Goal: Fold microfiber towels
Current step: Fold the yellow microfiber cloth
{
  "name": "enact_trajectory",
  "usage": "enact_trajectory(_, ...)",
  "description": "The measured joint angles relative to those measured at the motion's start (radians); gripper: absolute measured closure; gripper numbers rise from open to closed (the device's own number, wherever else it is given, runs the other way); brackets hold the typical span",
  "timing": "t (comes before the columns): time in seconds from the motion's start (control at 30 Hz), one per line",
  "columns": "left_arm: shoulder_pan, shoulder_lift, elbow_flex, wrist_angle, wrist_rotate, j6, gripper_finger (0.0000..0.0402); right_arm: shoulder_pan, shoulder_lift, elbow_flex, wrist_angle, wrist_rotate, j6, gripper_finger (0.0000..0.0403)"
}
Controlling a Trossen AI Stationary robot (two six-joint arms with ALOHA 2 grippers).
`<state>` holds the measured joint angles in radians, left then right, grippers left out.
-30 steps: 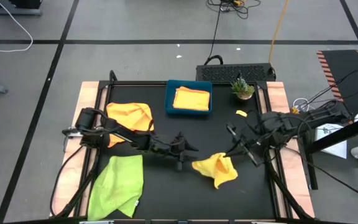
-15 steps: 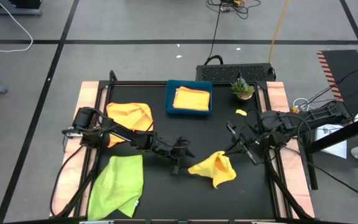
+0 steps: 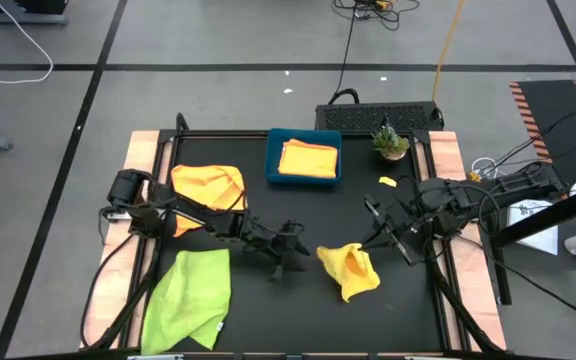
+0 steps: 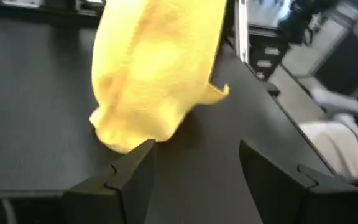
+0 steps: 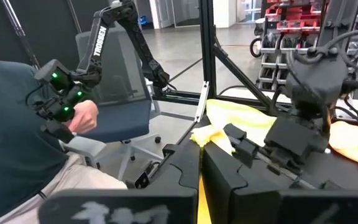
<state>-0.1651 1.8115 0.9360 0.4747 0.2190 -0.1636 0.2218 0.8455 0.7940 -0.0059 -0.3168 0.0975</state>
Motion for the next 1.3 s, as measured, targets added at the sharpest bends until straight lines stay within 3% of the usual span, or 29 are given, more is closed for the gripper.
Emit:
enact_trajectory(0.2, 0.003, 0.012, -0.001, 0.028, -0.173, -0.085, 0.017, 0.0, 0.0, 0.0, 0.0, 0.0, -0.005, 0.0403)
enact_trajectory(0.5, 0.021, 0.034, -0.001, 0.117, -0.24, -0.225, 0.017, 0.0, 0.009, 0.0, 0.0, 0.0, -0.006, 0.0403)
enact_trajectory(0.77, 0.015, 0.065, -0.001, 0.115, -0.247, -0.262, 0.017, 0.0, 0.017, 0.0, 0.002, 0.0, -0.032, 0.0403)
enact_trajectory(1.1, 0.042, 0.178, 0.005, 0.285, -0.203, -0.297, 0.017, 0.0, 0.017, 0.0, 0.005, 0.0, -0.035, 0.0403)
enact_trajectory(1.3, 0.047, 0.179, 0.005, 0.294, -0.221, -0.32, 0.017, 0.0, 0.017, 0.0, 0.005, 0.0, -0.035, 0.0403)
